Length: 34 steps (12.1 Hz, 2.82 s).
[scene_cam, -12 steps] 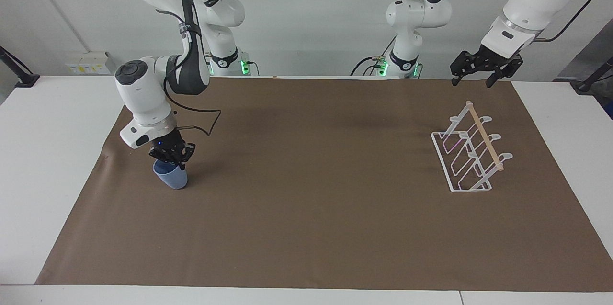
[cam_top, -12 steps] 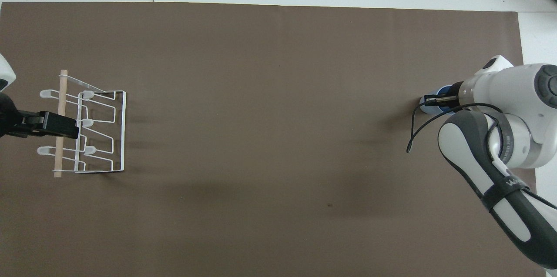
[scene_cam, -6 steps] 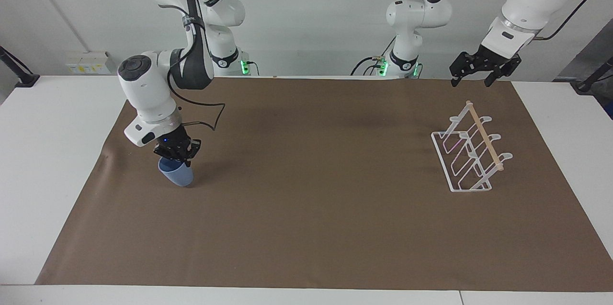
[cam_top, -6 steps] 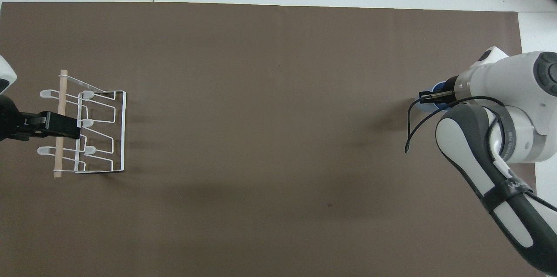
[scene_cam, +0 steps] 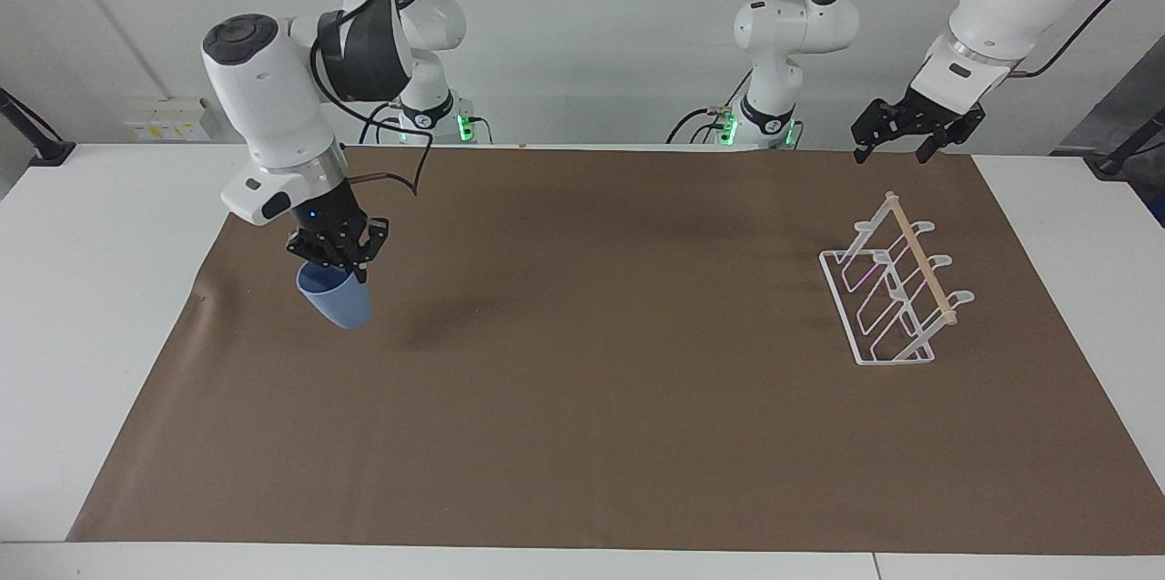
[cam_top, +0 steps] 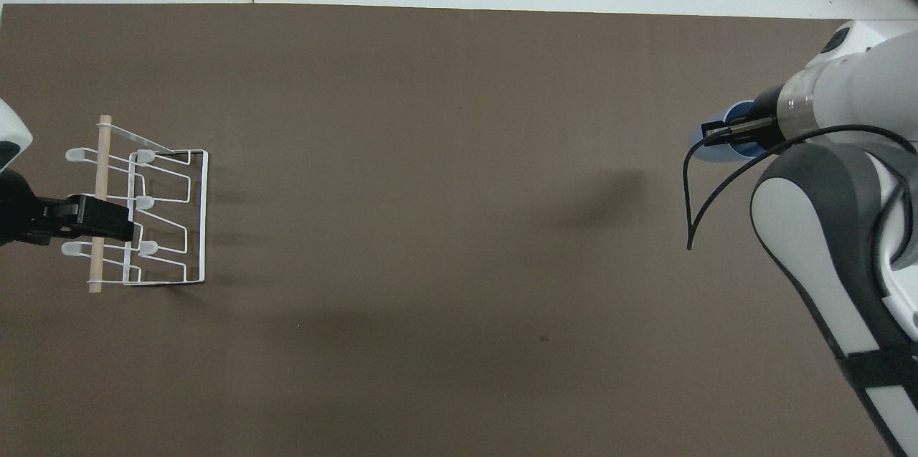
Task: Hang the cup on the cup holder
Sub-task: 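Lift the cup with the right gripper while the left gripper approaches, then grasp the cup's base with the left gripper from the right gripper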
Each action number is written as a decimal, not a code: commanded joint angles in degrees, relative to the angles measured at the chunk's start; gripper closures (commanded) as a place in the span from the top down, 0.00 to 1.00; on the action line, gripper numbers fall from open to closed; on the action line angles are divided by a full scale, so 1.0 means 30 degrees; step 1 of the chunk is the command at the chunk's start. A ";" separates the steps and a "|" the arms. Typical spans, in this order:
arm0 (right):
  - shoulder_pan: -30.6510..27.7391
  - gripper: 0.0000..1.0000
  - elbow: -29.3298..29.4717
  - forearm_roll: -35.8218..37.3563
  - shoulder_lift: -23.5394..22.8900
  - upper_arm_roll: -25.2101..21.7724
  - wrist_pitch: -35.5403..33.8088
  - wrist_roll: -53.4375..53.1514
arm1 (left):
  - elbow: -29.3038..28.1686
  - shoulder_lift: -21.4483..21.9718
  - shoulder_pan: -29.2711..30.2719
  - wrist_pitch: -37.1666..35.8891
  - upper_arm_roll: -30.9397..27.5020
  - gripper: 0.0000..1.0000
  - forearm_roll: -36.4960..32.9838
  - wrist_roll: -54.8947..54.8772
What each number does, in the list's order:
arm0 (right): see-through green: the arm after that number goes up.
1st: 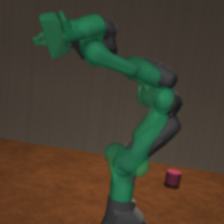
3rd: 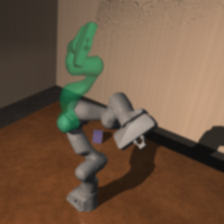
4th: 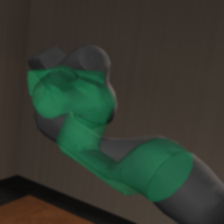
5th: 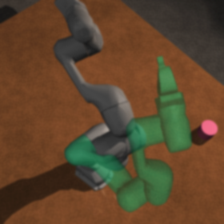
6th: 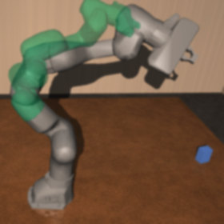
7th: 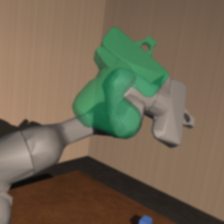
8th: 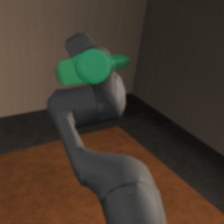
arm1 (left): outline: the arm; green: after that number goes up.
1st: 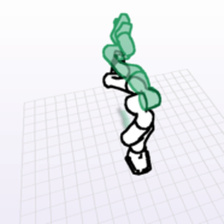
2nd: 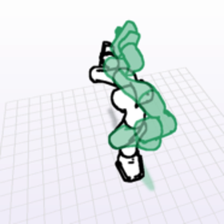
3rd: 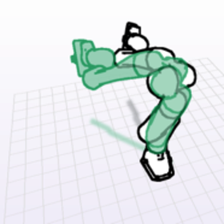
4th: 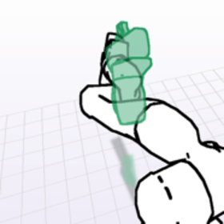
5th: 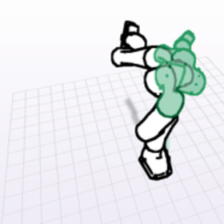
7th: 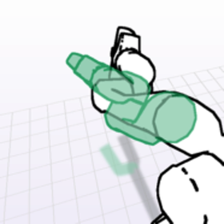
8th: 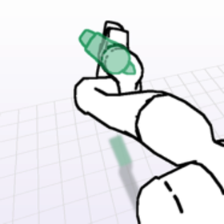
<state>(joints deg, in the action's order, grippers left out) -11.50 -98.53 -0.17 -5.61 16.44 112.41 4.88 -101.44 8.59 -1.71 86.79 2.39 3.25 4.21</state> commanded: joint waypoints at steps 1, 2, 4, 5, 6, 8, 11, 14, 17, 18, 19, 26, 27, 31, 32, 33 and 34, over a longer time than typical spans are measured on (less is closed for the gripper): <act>-0.0152 0.00 0.2136 -0.0500 0.0140 0.0613 -0.2337 -0.0305 | -0.0729 0.0797 0.0713 -0.1066 -0.0036 1.00 0.1691 0.2363; -0.0152 0.00 0.2257 -0.0558 0.0489 0.0818 -0.2692 -0.0394 | -0.0787 0.0827 0.0921 -0.1156 -0.0036 1.00 0.2918 0.4668; -0.0181 0.00 0.2200 -0.2364 0.0755 0.0820 -0.2987 -0.0395 | -0.0788 0.0827 0.0602 -0.0953 0.0022 1.00 0.4181 1.0292; -0.0181 0.00 0.2084 -0.3216 0.0785 0.0820 -0.2960 -0.0308 | -0.0788 0.0827 0.0571 -0.0778 0.0109 1.00 0.5002 1.2724; -0.0152 0.00 0.2054 -0.3804 0.0785 0.0849 -0.2843 -0.0191 | -0.0846 0.0827 0.0571 -0.0341 0.0110 1.00 0.5909 1.5097; -0.0152 0.00 0.1850 -0.5617 0.0843 0.1316 -0.2638 -0.0015 | -0.1138 0.0856 0.0863 0.0450 0.0081 1.00 0.8544 1.8737; -0.0093 0.00 0.0041 -0.9305 0.1777 0.1786 -0.1064 0.0656 | -0.2130 0.1293 0.0893 0.2408 0.0081 1.00 1.2087 2.2845; 0.1338 0.00 -0.2480 -1.2825 0.2891 0.1933 0.2245 0.0924 | -0.4093 0.2231 0.0864 0.4404 0.0081 1.00 1.4962 2.3820; 0.3181 0.00 -0.4125 -1.6803 0.3743 0.1933 0.5086 0.0748 | -0.4127 0.2263 0.0574 0.4760 0.0168 1.00 1.5848 2.5228; 0.3681 0.00 -0.4157 -1.7688 0.3744 0.1933 0.5793 0.0516 | -0.4418 0.2408 0.0281 0.5109 0.0430 1.00 1.5879 2.5258; 0.4353 0.00 -0.4128 -1.8364 0.3715 0.1933 0.6438 0.0078 | -0.5494 0.2990 -0.0302 0.5982 0.0635 1.00 1.5851 2.5258; 0.8693 0.00 -0.4040 -2.1886 0.3539 0.1962 1.2007 -0.2062 | -0.6589 0.2615 -0.2125 0.9771 0.0755 1.00 1.8570 2.1950; 0.9189 0.00 -0.4040 -2.1887 0.3510 0.1934 1.2649 -0.2268 | -0.6588 0.2615 -0.2066 0.9800 0.0755 1.00 1.8865 2.1918; 0.9370 0.00 -0.4040 -2.1887 0.3480 0.1963 1.3125 -0.2446 | -0.6618 0.2586 -0.2182 0.9974 0.0725 1.00 1.8868 2.1831; 0.9370 0.00 -0.4040 -2.1887 0.3480 0.1963 1.3124 -0.2446 | -0.6676 0.2440 -0.2241 1.0092 0.0725 1.00 1.8868 2.0844; 0.9370 0.00 -0.4011 -2.1887 0.3480 0.1963 1.3124 -0.2446 | -0.6705 0.2265 -0.2241 0.9977 0.0725 1.00 1.8868 1.9732; 0.9370 0.00 -0.4011 -2.1887 0.3480 0.1963 1.3124 -0.2417 | -0.6706 0.2060 -0.2241 0.9947 0.0725 1.00 1.8839 1.9257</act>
<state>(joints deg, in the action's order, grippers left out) 16.57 -109.82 -64.12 4.10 22.27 150.97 -2.14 -120.44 15.49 -7.50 115.24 4.98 58.43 66.13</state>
